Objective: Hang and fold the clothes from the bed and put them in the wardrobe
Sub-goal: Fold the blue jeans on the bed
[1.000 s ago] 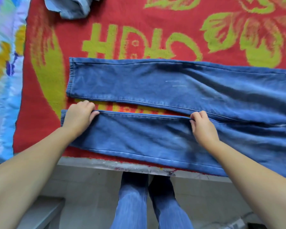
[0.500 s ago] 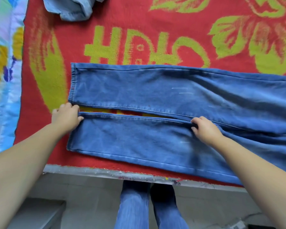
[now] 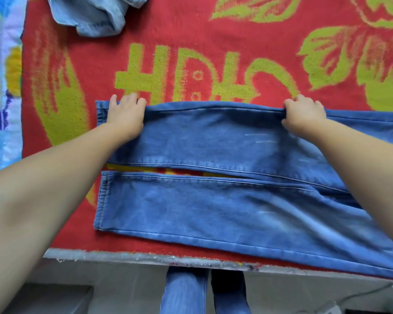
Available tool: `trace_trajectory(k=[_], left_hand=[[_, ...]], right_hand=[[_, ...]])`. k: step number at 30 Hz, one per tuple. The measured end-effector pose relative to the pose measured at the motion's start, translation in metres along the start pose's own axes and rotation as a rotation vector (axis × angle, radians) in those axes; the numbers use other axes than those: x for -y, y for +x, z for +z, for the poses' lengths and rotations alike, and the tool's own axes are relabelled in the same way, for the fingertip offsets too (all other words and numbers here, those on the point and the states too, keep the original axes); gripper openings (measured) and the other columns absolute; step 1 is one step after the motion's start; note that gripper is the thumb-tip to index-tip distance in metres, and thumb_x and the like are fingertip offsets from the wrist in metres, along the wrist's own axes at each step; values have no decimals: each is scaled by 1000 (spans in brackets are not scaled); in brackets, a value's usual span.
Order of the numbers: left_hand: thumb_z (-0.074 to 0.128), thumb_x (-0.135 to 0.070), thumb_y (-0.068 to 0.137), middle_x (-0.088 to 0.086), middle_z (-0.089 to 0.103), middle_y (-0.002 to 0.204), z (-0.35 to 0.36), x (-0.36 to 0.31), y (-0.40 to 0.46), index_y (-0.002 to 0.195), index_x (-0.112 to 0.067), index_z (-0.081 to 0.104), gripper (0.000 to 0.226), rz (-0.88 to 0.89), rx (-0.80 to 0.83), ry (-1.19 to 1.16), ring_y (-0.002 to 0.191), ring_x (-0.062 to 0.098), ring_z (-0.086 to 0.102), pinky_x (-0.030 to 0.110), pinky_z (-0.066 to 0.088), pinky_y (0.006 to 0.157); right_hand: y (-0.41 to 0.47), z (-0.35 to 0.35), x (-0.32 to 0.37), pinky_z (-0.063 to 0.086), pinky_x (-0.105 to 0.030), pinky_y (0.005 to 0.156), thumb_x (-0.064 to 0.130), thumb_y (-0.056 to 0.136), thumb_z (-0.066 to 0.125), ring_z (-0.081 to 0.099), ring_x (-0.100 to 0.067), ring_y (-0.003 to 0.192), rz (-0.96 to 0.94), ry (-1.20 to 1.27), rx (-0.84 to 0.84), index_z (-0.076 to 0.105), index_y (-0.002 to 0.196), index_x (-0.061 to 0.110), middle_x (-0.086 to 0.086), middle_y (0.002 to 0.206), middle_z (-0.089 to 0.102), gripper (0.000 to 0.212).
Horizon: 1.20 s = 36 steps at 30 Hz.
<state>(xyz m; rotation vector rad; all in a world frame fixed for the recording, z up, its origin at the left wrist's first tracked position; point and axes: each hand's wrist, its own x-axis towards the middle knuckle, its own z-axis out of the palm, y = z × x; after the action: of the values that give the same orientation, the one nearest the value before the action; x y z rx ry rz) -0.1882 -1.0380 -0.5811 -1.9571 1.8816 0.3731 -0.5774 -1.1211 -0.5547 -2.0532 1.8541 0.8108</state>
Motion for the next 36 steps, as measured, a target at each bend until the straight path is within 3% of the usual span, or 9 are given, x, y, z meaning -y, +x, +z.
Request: trace_trajectory(k=[5, 7, 12, 15, 20, 25, 28, 32, 36], left_hand=[[63, 2, 67, 22, 56, 91, -23, 10, -29, 88, -2, 54, 23, 129, -281, -92, 87, 40, 54, 45, 35, 74], [63, 4, 60, 20, 53, 82, -31, 13, -55, 81, -4, 52, 26, 145, -381, -130, 78, 39, 53, 44, 35, 66], [52, -3, 53, 15, 53, 80, -20, 11, -143, 76, -9, 47, 24, 265, -447, -195, 72, 34, 50, 42, 32, 72], [65, 5, 51, 16, 60, 94, 17, 5, -197, 81, -9, 49, 37, 269, -354, -246, 88, 33, 60, 50, 38, 96], [76, 12, 51, 17, 62, 105, 83, -2, -257, 85, -8, 52, 46, 214, -71, -208, 92, 31, 66, 65, 37, 94], [45, -8, 90, 15, 9, 157, 97, -31, -262, 122, -13, 46, 32, 6, 512, 99, 146, 26, 10, 57, 10, 113], [37, -9, 90, 13, 31, 145, 63, -64, -233, 130, -16, 48, 42, 7, 716, 242, 136, 29, 32, 59, 11, 114], [36, -12, 92, 3, 59, 123, 6, -136, -178, 115, -16, 54, 30, 196, 600, 122, 110, 25, 57, 40, 43, 90], [37, -16, 96, 14, 62, 115, -40, -248, -139, 108, -8, 56, 24, 410, 387, -91, 101, 32, 59, 32, 42, 72]], right_hand=[[-43, -12, -23, 40, -42, 75, 13, 84, 59, 54, -39, 97, -79, 230, -229, 49, 94, 8, -20, 101, 55, 15], [-68, -17, -35, 38, -39, 72, 8, 84, 59, 55, -35, 91, -95, 368, -236, 53, 101, 10, -15, 95, 58, 19], [-131, -14, -55, 33, -26, 69, 12, 85, 68, 57, -21, 80, -275, 334, 199, 69, 116, 17, -5, 86, 67, 32], [-171, 7, -53, 34, -16, 68, 23, 87, 68, 61, -7, 87, -401, 198, 356, 71, 112, 22, 5, 104, 72, 25], [-231, 61, -33, 37, -15, 60, 27, 92, 58, 56, -15, 78, -529, 95, 370, 69, 93, 29, 12, 71, 60, 11], [-248, 126, -24, 33, -37, 106, 25, 95, 51, 43, -25, 131, -513, 6, 557, 36, 147, 31, -8, 136, 51, 54], [-245, 130, -24, 18, -41, 117, 14, 96, 41, 27, -20, 143, -505, 99, 628, 31, 149, 24, 0, 153, 36, 55], [-216, 90, -55, 33, -27, 106, 4, 93, 41, 50, -21, 126, -333, 444, 333, 55, 134, 16, -4, 137, 56, 45], [-176, 50, -136, 36, -27, 104, -7, 86, 39, 56, -22, 121, -166, 534, 148, 60, 126, 7, -11, 127, 62, 47]])
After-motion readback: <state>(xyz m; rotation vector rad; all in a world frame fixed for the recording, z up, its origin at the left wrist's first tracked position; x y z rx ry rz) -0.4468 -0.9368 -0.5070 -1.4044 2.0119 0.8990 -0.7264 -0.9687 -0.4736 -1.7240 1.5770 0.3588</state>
